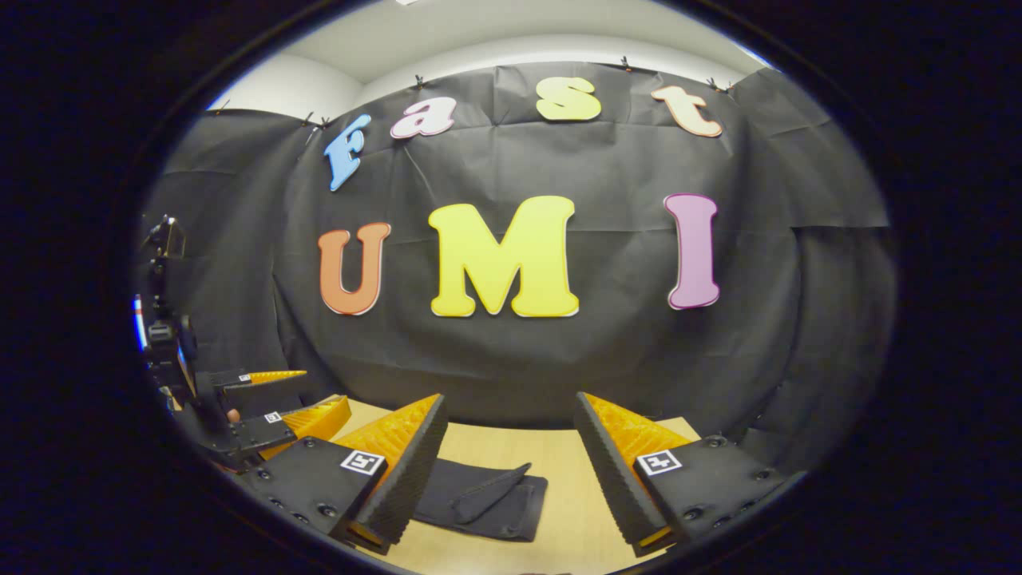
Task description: Grasp the waist and the cuffs of the jeans and fold them to make the two legs overlap; first hold the waist and fold one-third of the jeans toward the cuffs, then hold the cuffs and fold the remaining one-third in the same direction to finish folding.
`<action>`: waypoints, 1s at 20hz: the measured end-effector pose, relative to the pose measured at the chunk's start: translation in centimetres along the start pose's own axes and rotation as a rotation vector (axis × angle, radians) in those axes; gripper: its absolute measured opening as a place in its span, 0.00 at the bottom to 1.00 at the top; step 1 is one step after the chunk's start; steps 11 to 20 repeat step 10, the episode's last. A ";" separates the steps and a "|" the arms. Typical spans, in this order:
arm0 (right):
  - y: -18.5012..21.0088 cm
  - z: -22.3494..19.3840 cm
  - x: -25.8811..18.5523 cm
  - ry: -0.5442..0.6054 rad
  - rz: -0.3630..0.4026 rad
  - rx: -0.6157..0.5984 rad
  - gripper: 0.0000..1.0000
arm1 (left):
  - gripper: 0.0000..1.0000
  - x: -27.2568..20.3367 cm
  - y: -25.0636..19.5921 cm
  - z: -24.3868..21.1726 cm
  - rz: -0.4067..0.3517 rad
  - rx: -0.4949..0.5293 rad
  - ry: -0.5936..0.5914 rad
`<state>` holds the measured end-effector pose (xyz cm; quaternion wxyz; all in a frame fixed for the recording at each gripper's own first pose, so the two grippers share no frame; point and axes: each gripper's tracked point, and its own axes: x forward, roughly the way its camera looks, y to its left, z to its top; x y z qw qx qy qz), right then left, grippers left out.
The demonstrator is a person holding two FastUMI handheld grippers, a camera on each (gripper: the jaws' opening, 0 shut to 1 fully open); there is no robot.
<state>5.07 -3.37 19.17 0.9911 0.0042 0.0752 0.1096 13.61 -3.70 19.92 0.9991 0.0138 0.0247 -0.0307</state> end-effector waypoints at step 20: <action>2.6 0.8 -0.3 -0.039 0.012 0.006 0.99 | 1.00 -1.8 3.5 2.4 0.065 -0.046 -0.038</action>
